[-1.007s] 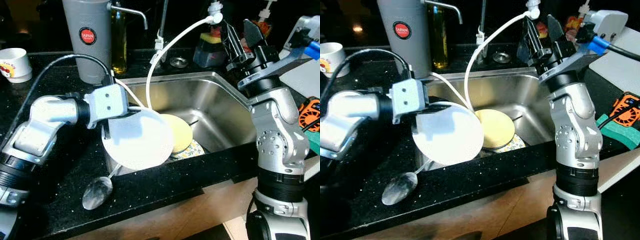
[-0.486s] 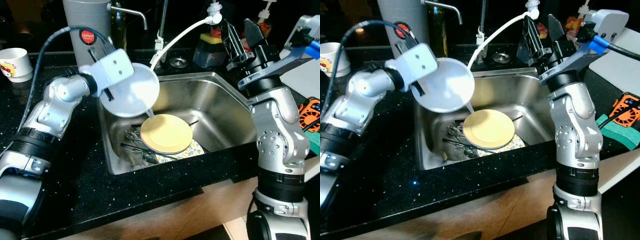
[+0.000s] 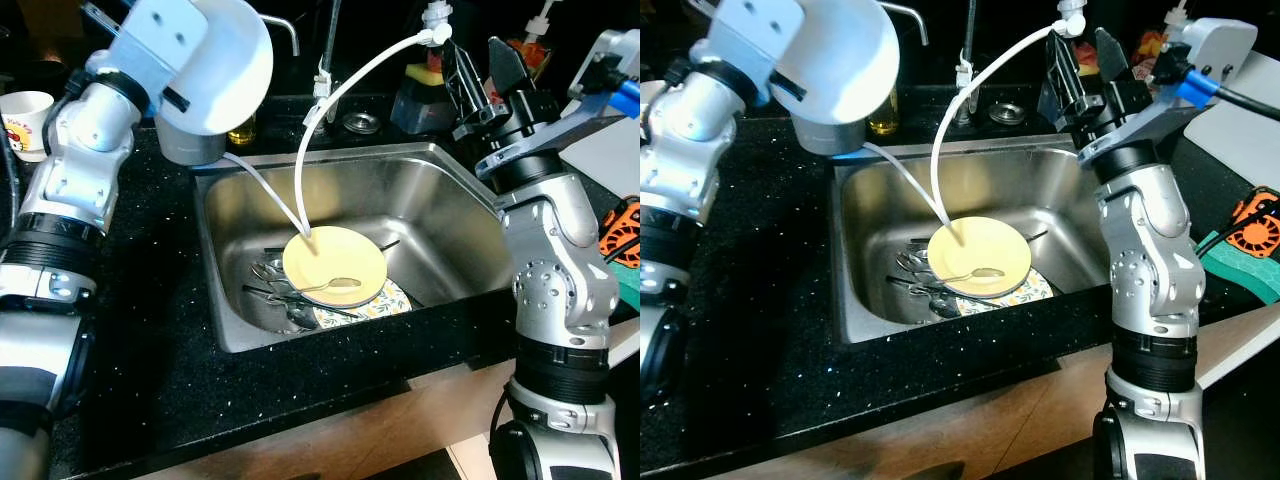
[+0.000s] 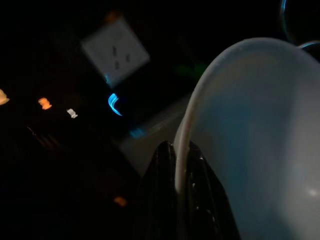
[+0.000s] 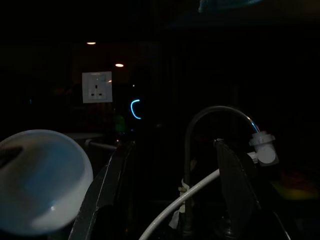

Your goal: Kitchen organization

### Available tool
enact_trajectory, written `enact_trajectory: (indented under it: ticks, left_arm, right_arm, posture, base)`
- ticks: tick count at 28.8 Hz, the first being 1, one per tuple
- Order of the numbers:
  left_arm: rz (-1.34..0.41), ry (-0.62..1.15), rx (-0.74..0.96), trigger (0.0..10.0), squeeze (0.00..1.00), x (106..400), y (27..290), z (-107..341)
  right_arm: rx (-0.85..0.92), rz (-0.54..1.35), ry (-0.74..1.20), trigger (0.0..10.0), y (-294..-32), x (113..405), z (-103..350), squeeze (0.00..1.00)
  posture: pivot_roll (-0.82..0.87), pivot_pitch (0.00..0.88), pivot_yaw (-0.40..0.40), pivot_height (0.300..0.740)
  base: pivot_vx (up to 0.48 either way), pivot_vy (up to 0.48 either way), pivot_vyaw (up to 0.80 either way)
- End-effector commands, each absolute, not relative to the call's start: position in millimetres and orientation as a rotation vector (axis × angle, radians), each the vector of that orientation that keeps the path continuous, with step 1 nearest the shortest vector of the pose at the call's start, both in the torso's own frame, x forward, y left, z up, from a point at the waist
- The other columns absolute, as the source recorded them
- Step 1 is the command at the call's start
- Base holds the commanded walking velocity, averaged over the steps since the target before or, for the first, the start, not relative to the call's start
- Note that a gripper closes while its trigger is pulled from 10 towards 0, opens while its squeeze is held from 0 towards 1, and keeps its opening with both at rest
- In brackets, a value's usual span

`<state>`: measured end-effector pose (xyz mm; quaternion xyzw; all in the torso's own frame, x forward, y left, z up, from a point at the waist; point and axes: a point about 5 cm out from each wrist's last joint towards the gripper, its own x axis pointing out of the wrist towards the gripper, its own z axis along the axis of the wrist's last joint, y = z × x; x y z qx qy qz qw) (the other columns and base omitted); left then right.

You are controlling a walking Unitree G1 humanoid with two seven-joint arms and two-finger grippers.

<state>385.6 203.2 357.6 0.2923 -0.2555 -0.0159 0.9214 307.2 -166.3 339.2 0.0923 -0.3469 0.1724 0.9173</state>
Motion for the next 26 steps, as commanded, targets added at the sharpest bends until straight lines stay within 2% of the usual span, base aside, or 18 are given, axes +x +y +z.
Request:
enact_trajectory:
  ticks: [1,3,4,5,7,11,14,16,18,19,21,22,23,26]
  left_arm:
    - [-0.116,-0.423,0.299,10.0,0.01,394,195,343]
    - [-0.118,-0.376,0.155,10.0,0.01,397,194,337]
    - [-0.118,-0.376,0.155,10.0,0.01,397,194,337]
    - [-0.122,-0.302,0.025,10.0,0.01,401,194,330]
    - [-0.156,-0.215,-0.119,10.0,0.00,404,187,319]
    - [-0.223,-0.180,-0.226,10.0,0.00,404,166,310]
    - [-0.247,-0.169,-0.256,10.0,0.00,404,158,307]
    - [-0.326,-0.108,-0.259,10.0,0.00,399,135,292]
    - [-0.430,-0.075,-0.147,10.0,0.00,390,113,278]
    - [-0.449,-0.070,-0.012,10.0,0.15,387,105,269]
    - [-0.449,-0.070,-0.012,10.0,0.15,387,105,269]
    - [-0.458,-0.043,0.112,10.0,1.00,385,97,256]
    - [-0.456,-0.012,0.216,10.0,1.00,384,91,242]
    - [-0.476,0.018,0.254,10.0,1.00,382,86,230]
  right_arm:
    - [0.156,0.341,-0.724,10.0,-167,305,341,0.00]
    - [0.102,0.326,-0.729,10.0,-165,304,340,0.00]
    - [0.102,0.326,-0.729,10.0,-165,304,340,0.00]
    - [0.076,0.317,-0.733,10.0,-163,304,340,0.00]
    - [0.048,0.305,-0.741,10.0,-160,304,341,0.00]
    - [0.019,0.254,-0.766,10.0,-162,303,346,0.00]
    - [0.013,0.217,-0.778,10.0,-165,304,348,0.00]
    - [-0.007,0.123,-0.788,10.0,-174,306,350,0.00]
    - [-0.012,0.080,-0.784,10.0,-178,308,349,0.00]
    - [-0.009,0.077,-0.779,10.0,-179,309,347,0.00]
    - [-0.009,0.077,-0.779,10.0,-179,309,347,0.00]
    - [-0.008,0.077,-0.777,10.0,-179,309,346,0.00]
    - [-0.006,0.076,-0.775,10.0,-178,309,345,0.00]
    - [-0.005,0.076,-0.774,10.0,-178,309,344,0.00]
  posture:
    - [0.05,0.006,-0.106,0.740]
    - [0.04,0.009,-0.098,0.740]
    - [0.04,0.009,-0.098,0.740]
    - [0.04,0.009,-0.098,0.740]
    - [0.03,0.009,-0.099,0.740]
    - [0.02,0.007,-0.101,0.740]
    - [0.02,0.007,-0.101,0.740]
    - [0.03,0.000,-0.094,0.740]
    - [0.03,0.000,-0.094,0.740]
    - [0.02,0.000,-0.091,0.740]
    - [0.02,0.000,-0.091,0.740]
    - [0.02,0.000,-0.091,0.740]
    - [0.02,0.000,-0.081,0.740]
    - [0.02,0.000,-0.081,0.740]
  base:
    - [0.000,0.000,0.00]
    - [0.000,0.000,0.00]
    - [0.000,0.000,0.00]
    - [0.000,0.000,0.00]
    - [0.000,0.000,0.00]
    - [0.000,0.000,0.00]
    - [0.000,0.000,0.00]
    - [0.000,0.000,0.00]
    - [0.000,0.000,0.00]
    - [0.000,0.000,0.00]
    - [0.000,0.000,0.00]
    - [0.000,0.000,0.00]
    - [0.000,0.000,0.00]
    - [0.000,0.000,0.00]
